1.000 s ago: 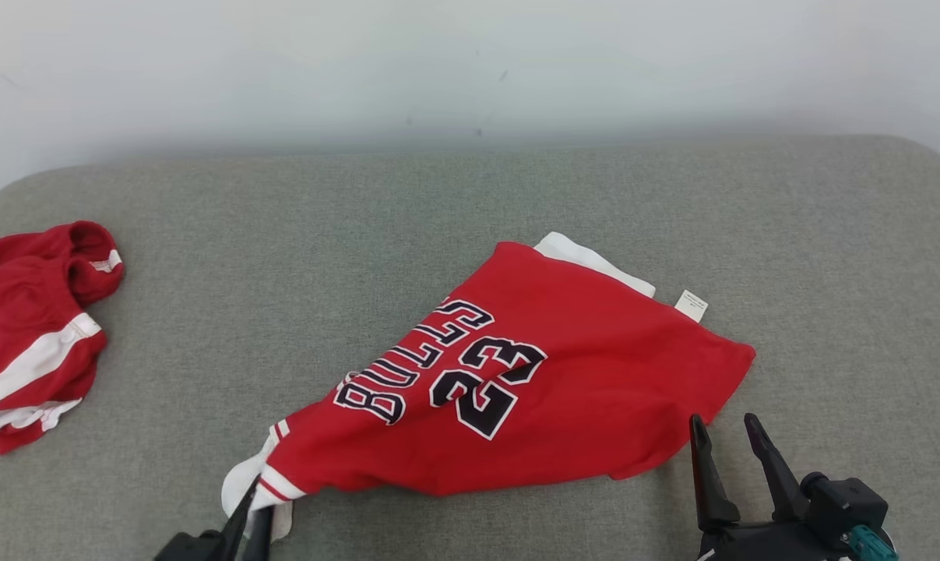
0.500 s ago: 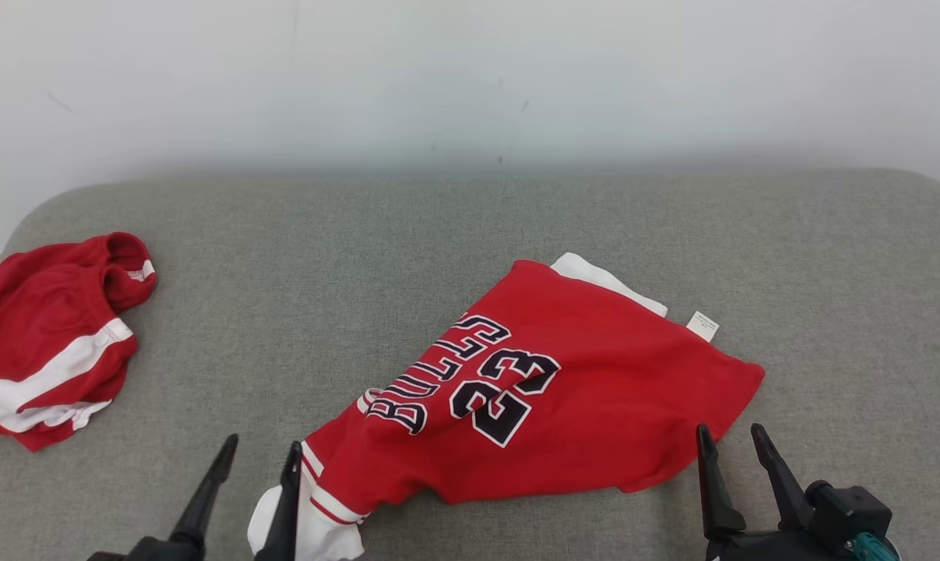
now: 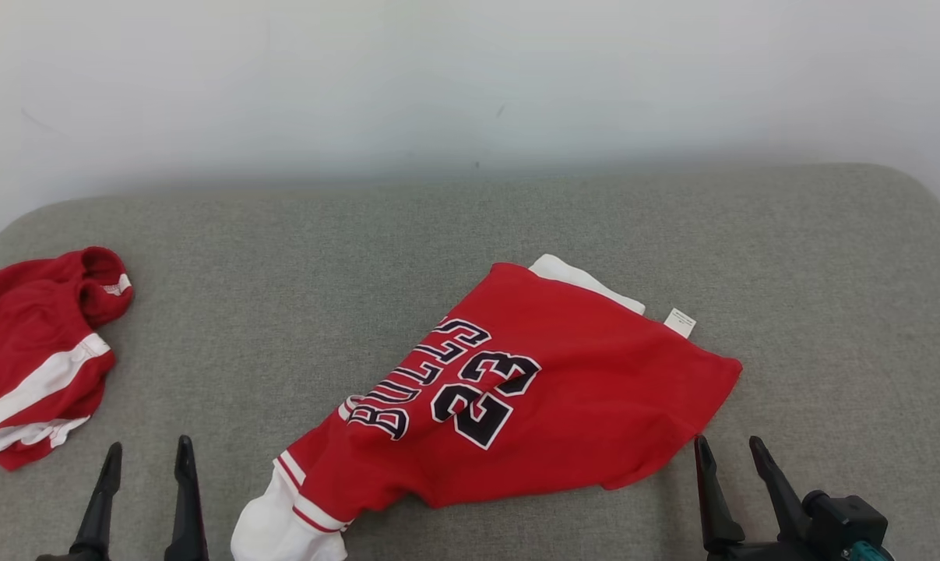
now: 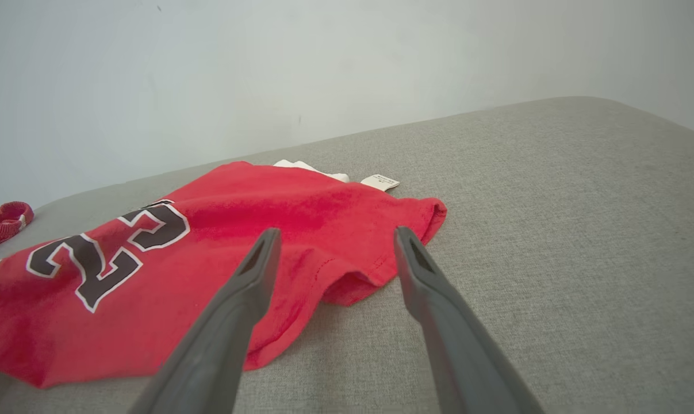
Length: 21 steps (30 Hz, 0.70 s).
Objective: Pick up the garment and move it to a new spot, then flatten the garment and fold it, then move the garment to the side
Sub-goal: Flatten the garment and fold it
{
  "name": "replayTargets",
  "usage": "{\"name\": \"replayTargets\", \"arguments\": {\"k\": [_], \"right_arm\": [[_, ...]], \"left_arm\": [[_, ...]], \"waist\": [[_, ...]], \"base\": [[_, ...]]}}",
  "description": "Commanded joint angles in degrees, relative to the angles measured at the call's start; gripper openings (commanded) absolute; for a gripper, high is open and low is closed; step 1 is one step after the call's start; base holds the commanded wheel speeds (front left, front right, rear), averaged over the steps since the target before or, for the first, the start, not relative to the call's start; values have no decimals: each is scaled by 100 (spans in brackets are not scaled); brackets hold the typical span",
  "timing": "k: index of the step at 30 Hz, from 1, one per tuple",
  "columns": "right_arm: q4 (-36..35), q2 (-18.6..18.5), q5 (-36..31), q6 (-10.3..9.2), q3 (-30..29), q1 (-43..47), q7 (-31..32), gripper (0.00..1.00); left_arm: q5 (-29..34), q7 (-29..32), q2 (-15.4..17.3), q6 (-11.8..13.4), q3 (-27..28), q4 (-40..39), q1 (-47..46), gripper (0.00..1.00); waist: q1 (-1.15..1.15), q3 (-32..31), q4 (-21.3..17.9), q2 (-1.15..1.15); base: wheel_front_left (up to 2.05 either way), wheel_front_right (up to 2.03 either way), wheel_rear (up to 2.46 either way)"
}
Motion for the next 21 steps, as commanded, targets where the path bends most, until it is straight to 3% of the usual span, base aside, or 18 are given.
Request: {"name": "replayTargets", "arguments": {"k": [1,11,21], "right_arm": [[41,-1,18,-10,-9,58,-3,100],[508,-3,-8,-10,56,-241,-3,100],[1641,-8,238,-10,281,-803,1,100]], "left_arm": [[46,-19,-49,-20,73,49,62,100],[218,-19,-255,-147,161,224,-84,100],[300,-19,-312,-273,82,423,-250,100]], "waist": [[1,14,-30,0],[1,103,72,0],[1,119,386,0]], "base": [[0,0,0],[0,0,0],[0,0,0]]}}
